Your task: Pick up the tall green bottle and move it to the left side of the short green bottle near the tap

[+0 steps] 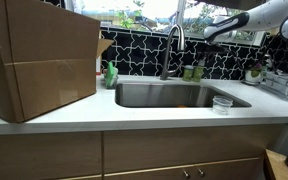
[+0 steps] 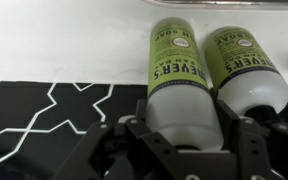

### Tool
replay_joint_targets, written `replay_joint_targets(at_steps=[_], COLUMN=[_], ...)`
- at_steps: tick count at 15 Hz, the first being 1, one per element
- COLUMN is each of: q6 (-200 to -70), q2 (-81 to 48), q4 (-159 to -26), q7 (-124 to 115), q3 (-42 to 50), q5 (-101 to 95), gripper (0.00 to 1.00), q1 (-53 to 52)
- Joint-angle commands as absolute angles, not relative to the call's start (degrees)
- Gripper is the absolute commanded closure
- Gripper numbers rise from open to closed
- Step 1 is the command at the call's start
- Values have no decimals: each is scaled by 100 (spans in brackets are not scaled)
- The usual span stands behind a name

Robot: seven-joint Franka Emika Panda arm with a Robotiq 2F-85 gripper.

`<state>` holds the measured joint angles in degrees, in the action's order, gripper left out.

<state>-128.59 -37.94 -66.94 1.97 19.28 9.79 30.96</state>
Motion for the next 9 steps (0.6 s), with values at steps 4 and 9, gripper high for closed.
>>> replay_joint_targets(at_steps=[4, 9], q6=[-12815, -12851], q2=[-3819, -3772], q4=[-6716, -6920], q7=[-22, -98], q3=[2142, 2325], q5=[773, 836], gripper=[58, 58], q1=[3074, 3148])
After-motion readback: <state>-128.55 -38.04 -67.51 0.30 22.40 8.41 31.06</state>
